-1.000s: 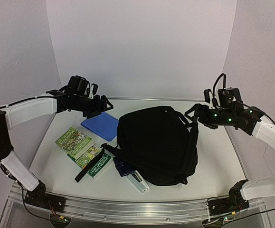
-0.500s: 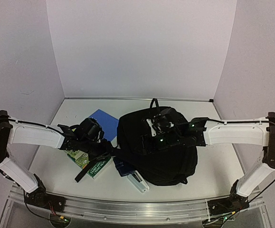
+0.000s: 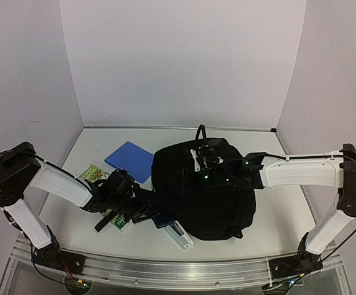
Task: Pack the student bag
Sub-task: Pick up the personal item from the center of the board.
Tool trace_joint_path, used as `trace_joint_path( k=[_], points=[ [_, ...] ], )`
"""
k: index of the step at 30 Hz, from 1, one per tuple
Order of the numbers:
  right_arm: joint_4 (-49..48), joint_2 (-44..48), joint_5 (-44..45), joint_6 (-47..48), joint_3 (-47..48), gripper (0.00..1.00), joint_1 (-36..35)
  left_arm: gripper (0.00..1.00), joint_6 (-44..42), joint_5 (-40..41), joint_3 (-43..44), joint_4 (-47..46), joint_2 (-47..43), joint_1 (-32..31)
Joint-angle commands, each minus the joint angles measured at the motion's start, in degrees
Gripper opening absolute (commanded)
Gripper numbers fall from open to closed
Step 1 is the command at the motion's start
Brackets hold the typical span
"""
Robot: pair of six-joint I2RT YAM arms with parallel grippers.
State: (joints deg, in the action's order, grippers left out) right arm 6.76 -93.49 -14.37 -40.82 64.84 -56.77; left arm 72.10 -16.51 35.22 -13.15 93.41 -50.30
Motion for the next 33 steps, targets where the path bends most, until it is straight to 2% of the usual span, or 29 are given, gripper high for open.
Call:
trace_joint_path(
  k=[1,14,16,18,19,21,23,25,30,33],
  points=[
    [-1.9,2.0,1.5,-1.0,-0.2,0.61,0.0,0.45,3.1,-1.7,-0.9,-7.6,2.6,0.0],
    [-1.9,3.4,2.1,-1.3,-0.5,0.60,0.0,0.32,4.8,0.9,-1.1,-5.5,5.9,0.0],
    [-1.9,3.7,2.3,-1.4,-0.8,0.60,0.0,0.25,4.5,1.0,-0.7,-5.4,6.4,-0.1],
    [-1.9,4.1,2.6,-1.6,-1.2,0.59,0.0,0.13,4.1,0.9,-1.0,-6.1,6.1,-0.1],
    [-1.9,4.1,2.7,-1.6,-1.3,0.59,0.0,0.11,4.0,1.0,-1.1,-6.1,6.0,-0.1],
    [-1.9,4.6,3.0,-1.8,-1.6,0.59,0.0,0.01,3.4,0.7,-2.1,-6.8,4.1,-0.1],
    [-1.9,5.0,3.3,-1.8,-1.6,0.59,0.0,0.00,2.8,0.3,-2.9,-5.5,1.7,-0.1],
    [-1.9,5.5,3.7,-1.8,-1.6,0.59,0.0,0.00,1.3,-0.7,-3.1,-1.3,-1.6,0.0],
    [-1.8,6.2,3.8,-1.9,-0.8,0.60,0.1,0.00,-6.6,-2.7,1.2,21.7,-13.7,0.1],
    [-2.1,6.3,2.4,-1.7,-0.1,0.60,0.6,0.00,-9.8,-3.5,3.1,33.5,-25.2,0.5]
  ],
)
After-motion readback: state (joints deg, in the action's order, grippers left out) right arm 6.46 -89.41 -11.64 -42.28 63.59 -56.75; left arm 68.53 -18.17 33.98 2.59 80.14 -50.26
